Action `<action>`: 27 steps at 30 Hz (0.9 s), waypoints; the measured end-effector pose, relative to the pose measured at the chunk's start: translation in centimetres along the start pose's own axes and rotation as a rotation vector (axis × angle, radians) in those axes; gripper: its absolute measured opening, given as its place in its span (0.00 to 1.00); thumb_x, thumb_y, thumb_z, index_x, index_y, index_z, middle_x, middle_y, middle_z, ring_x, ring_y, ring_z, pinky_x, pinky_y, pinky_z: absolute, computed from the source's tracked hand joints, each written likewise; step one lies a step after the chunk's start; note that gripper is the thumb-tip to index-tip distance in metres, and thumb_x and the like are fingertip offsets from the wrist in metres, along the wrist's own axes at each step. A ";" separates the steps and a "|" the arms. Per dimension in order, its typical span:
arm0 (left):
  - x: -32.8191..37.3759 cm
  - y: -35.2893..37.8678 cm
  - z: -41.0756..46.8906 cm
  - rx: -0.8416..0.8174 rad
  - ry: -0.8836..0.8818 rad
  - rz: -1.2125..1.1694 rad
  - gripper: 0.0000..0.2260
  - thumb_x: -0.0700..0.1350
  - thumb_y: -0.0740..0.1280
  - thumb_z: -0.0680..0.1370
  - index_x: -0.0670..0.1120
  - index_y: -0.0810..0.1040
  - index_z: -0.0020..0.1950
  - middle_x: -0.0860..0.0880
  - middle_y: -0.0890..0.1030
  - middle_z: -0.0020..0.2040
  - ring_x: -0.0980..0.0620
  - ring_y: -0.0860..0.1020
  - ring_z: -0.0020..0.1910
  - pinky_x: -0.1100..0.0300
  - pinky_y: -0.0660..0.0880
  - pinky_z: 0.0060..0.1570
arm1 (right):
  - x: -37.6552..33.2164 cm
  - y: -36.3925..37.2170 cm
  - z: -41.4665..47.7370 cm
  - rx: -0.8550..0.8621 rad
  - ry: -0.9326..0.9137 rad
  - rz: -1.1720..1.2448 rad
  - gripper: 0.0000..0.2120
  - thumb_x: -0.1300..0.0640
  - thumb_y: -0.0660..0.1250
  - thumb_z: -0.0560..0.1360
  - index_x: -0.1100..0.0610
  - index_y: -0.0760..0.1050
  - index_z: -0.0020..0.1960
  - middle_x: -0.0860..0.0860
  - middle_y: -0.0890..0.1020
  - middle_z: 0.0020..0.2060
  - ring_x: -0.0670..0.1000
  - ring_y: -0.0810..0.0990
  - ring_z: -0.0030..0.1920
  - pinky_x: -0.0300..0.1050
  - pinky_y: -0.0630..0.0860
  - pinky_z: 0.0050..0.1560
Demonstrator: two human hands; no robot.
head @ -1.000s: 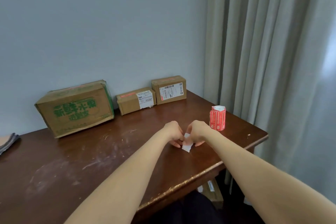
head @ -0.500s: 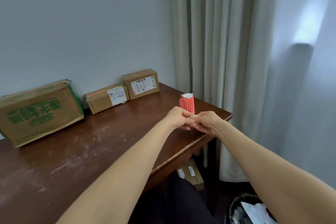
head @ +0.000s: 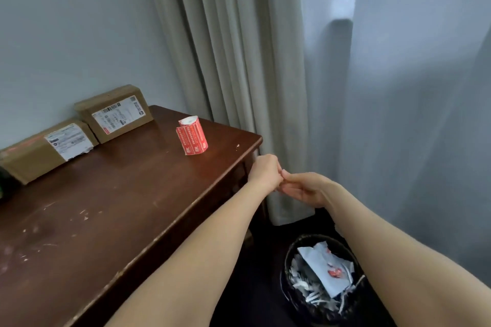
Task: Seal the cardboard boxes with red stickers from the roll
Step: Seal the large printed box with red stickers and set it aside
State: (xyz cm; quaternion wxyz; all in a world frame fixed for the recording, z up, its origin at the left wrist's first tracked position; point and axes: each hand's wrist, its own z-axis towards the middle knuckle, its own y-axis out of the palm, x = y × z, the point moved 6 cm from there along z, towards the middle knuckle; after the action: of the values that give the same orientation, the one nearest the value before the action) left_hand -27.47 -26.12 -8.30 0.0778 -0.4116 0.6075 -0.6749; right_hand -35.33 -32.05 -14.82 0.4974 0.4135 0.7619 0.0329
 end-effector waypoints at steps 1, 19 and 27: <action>-0.5 1.3 0.3 -0.042 -0.029 -0.025 0.07 0.36 0.68 0.72 0.44 0.79 0.35 0.40 0.84 0.42 0.46 0.82 0.34 0.55 0.82 0.43 | 1.1 -0.9 0.5 0.020 -0.007 0.020 0.06 0.63 0.68 0.76 0.66 0.80 0.44 0.58 0.85 0.36 0.51 0.85 0.36 0.37 0.82 0.37; -7.5 17.1 0.7 -0.412 -0.288 -0.130 0.21 0.50 0.58 0.82 0.41 0.76 0.34 0.46 0.78 0.28 0.50 0.76 0.25 0.61 0.77 0.31 | 19.7 -18.7 5.7 0.870 0.337 -0.280 0.16 0.62 0.55 0.82 0.58 0.62 0.35 0.49 0.66 0.34 0.48 0.70 0.47 0.33 0.65 0.34; -9.3 18.0 0.3 -0.507 -0.378 -0.167 0.15 0.45 0.57 0.83 0.38 0.80 0.48 0.42 0.83 0.43 0.49 0.79 0.37 0.59 0.78 0.42 | 21.3 -19.8 5.5 0.894 0.217 -0.076 0.13 0.68 0.64 0.73 0.65 0.78 0.57 0.60 0.80 0.49 0.61 0.81 0.53 0.57 0.79 0.56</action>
State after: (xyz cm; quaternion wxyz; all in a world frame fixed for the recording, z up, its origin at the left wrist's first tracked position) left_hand -28.34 -25.19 -28.53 0.0285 -0.5844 0.6951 -0.4177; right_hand -46.34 -32.91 -42.35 0.1884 0.5534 0.7637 -0.2739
